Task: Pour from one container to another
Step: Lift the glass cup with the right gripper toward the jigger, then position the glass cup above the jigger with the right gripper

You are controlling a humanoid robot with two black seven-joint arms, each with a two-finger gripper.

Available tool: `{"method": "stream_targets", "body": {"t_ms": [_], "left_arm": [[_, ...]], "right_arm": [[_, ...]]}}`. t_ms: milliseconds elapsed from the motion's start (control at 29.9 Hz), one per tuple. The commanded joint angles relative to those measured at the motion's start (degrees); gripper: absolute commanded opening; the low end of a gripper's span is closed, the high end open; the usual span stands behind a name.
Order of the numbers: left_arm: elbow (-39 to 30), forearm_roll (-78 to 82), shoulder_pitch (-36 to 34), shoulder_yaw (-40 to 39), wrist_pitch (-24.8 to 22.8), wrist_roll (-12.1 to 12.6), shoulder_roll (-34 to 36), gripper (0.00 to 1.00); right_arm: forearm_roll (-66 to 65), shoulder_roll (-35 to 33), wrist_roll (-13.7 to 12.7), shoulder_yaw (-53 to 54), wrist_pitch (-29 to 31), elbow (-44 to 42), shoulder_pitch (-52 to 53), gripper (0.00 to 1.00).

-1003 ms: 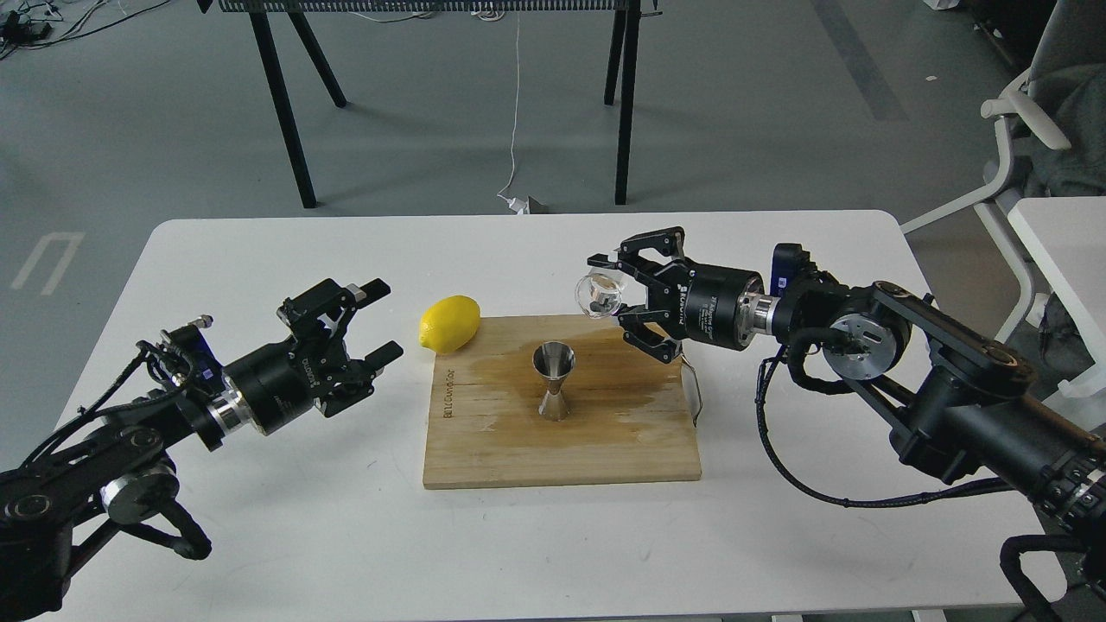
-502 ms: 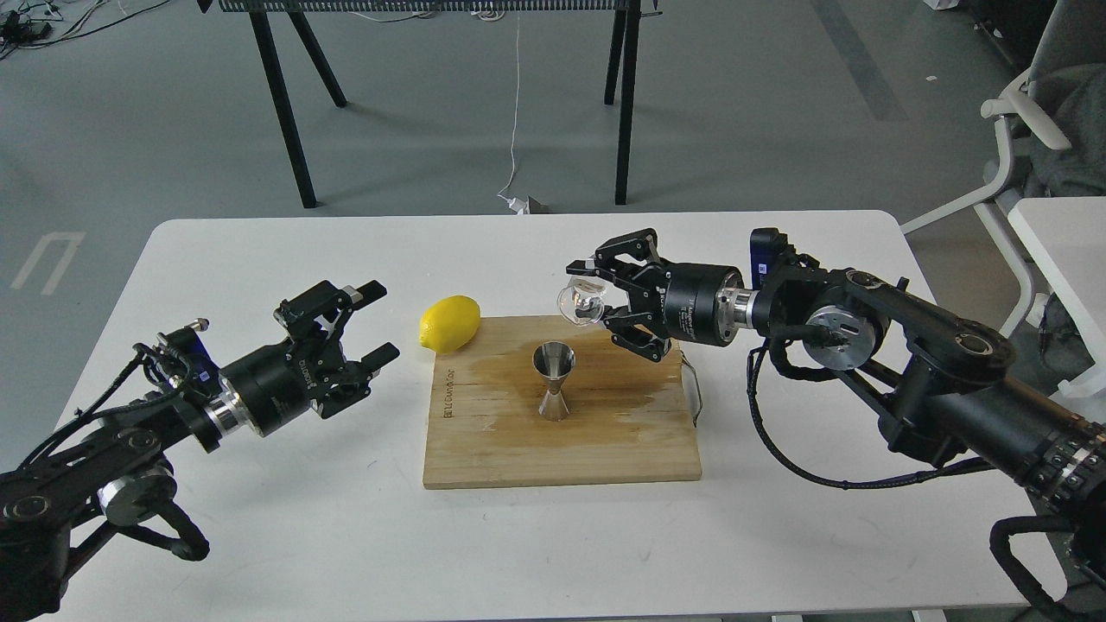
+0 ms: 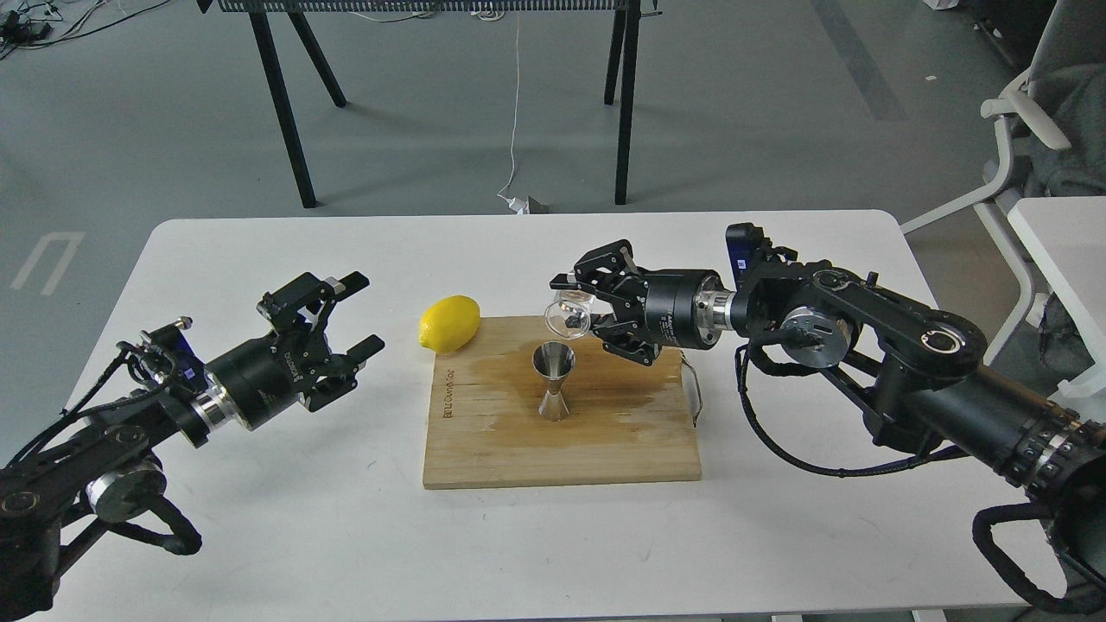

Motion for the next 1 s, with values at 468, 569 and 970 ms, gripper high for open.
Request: {"method": "stream_targets", "body": {"t_ms": [468,569,970], "left_arm": [[0.02,0.0,0.09,0.0,0.0,0.0,-0.08,0.99],[0.02,0.0,0.35,0.0,0.0,0.0,-0.08,0.99],[0.02,0.0,0.61,0.0,0.0,0.0,0.01,0.99]], "right_arm": [[-2.48,0.85,0.14,-4.86,0.03,-0.1,3.33,0.47],[-2.48,1.11,0.14,-5.12,0.11,-0.1,3.51,0.47],[-3.97,1.11,0.14,-7.58,0.29,-0.01,5.62,0.47]]}}
